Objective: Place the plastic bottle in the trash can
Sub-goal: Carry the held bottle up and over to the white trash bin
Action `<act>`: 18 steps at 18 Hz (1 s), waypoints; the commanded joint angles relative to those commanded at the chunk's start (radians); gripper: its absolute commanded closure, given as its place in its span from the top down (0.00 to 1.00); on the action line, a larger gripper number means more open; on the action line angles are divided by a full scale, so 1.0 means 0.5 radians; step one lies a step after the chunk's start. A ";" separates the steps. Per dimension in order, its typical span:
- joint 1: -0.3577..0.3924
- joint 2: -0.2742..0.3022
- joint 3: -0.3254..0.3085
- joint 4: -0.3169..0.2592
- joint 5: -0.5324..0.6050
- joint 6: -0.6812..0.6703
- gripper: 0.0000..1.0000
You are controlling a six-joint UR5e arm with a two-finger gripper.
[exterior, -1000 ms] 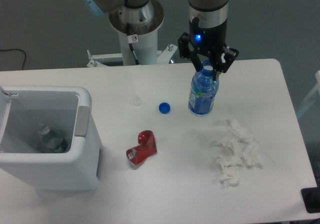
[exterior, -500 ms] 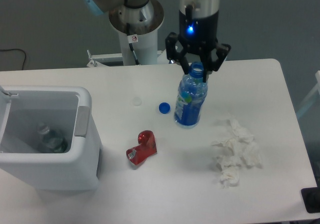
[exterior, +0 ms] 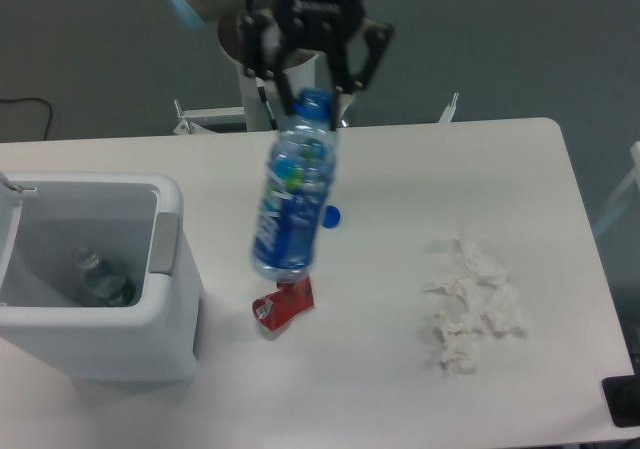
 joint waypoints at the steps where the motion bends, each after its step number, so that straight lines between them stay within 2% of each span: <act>1: -0.061 0.009 0.000 0.000 0.003 -0.037 0.03; 3: -0.154 0.025 -0.003 0.025 0.003 -0.117 0.03; 5: -0.233 0.040 -0.003 0.098 0.000 -0.193 0.03; 10: -0.436 0.034 -0.043 0.108 0.003 -0.185 0.04; 14: -0.485 0.022 -0.071 0.098 0.003 -0.178 0.04; 18: -0.494 0.019 -0.168 0.095 0.024 -0.062 0.05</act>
